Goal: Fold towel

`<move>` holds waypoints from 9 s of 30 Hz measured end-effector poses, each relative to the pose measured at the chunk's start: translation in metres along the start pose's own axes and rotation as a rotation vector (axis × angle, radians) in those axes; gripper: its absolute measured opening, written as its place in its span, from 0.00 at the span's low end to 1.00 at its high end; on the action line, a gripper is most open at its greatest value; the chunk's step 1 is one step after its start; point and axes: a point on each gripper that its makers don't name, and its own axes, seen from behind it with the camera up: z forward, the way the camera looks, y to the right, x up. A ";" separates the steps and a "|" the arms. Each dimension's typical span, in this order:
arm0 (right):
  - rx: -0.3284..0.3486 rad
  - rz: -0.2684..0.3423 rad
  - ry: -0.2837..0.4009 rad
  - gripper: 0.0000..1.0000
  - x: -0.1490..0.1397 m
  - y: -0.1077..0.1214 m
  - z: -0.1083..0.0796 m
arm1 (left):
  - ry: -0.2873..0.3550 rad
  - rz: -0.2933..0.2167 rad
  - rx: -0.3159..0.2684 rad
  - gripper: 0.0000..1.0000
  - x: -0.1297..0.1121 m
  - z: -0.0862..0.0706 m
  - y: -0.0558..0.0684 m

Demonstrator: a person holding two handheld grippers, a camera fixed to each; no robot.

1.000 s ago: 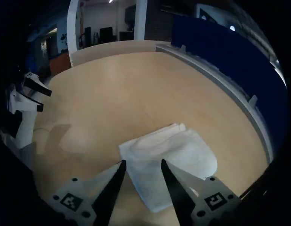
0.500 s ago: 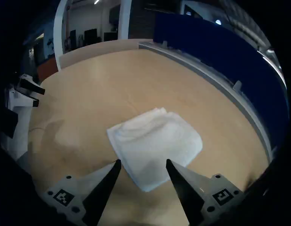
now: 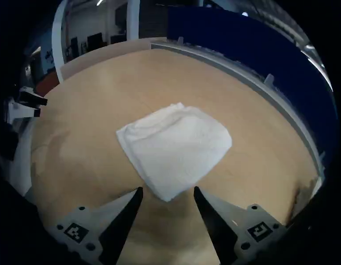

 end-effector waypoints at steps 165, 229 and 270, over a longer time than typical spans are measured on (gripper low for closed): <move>-0.398 0.078 0.184 0.03 0.076 0.430 -0.272 | 0.011 0.070 0.015 0.95 0.027 -0.004 0.103; -0.486 0.488 -0.068 0.09 -0.194 0.395 -0.225 | -0.017 0.142 -0.016 0.95 0.021 0.002 0.124; -0.452 0.468 0.095 1.00 -0.108 0.383 -0.206 | -0.009 0.137 -0.023 0.95 0.027 -0.006 0.121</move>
